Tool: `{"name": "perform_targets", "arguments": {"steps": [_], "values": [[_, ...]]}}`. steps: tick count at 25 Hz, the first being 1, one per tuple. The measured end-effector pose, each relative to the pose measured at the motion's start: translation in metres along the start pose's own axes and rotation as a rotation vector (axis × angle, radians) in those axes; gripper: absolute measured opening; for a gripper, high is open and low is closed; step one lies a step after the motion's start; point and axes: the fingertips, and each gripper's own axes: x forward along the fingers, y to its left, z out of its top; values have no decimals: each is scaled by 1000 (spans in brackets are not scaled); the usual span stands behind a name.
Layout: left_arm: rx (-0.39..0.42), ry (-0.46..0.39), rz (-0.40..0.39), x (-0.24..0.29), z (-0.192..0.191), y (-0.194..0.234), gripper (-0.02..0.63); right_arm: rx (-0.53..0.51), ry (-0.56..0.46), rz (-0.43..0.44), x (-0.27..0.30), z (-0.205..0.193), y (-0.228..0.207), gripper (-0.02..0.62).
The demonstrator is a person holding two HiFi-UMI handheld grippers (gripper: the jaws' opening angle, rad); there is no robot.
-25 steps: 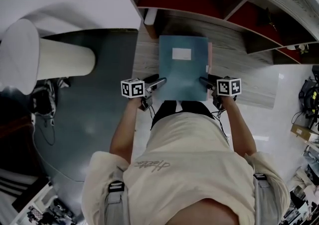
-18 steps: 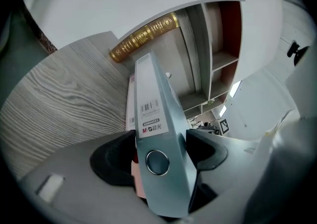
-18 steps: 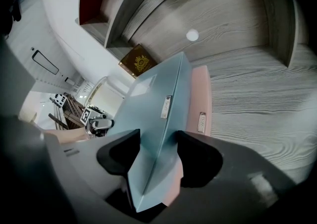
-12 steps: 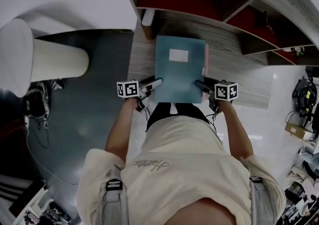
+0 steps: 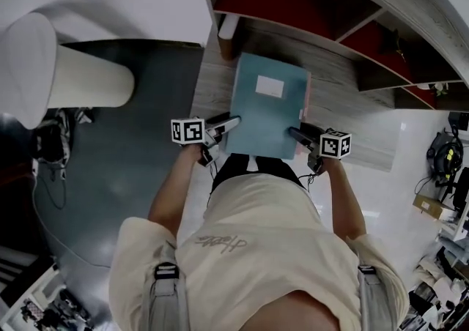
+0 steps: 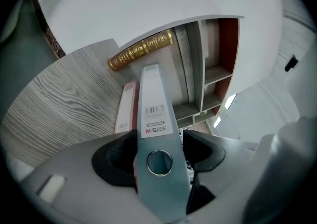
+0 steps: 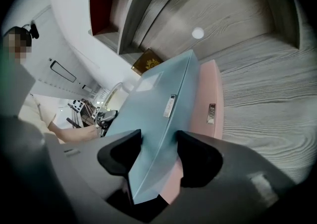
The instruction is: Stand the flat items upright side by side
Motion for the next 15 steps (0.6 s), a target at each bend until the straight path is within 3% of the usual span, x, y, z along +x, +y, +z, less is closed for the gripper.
{"name": "perform_targets", "arguments": {"steps": [6,7,10,11,13,15], "values": [[-36,60,-14,5,-7,-16,343,4,-39,35,-6,-2,3,230],[-32,52,-6,6,-7,-18,392,13,-48,45,-6,-2,2,230],[30,33,60,10,-6,-19,419,24,-48,57,-6,-2,1,230],[47,37,91,11,-7,-16,412,25,-46,56,-7,-2,1,230],[60,44,139,10,-6,-9,313,34,-48,63,-7,-3,-2,230],[67,36,152,9,-4,-7,310,44,-57,77,-7,-4,-2,227]]}}
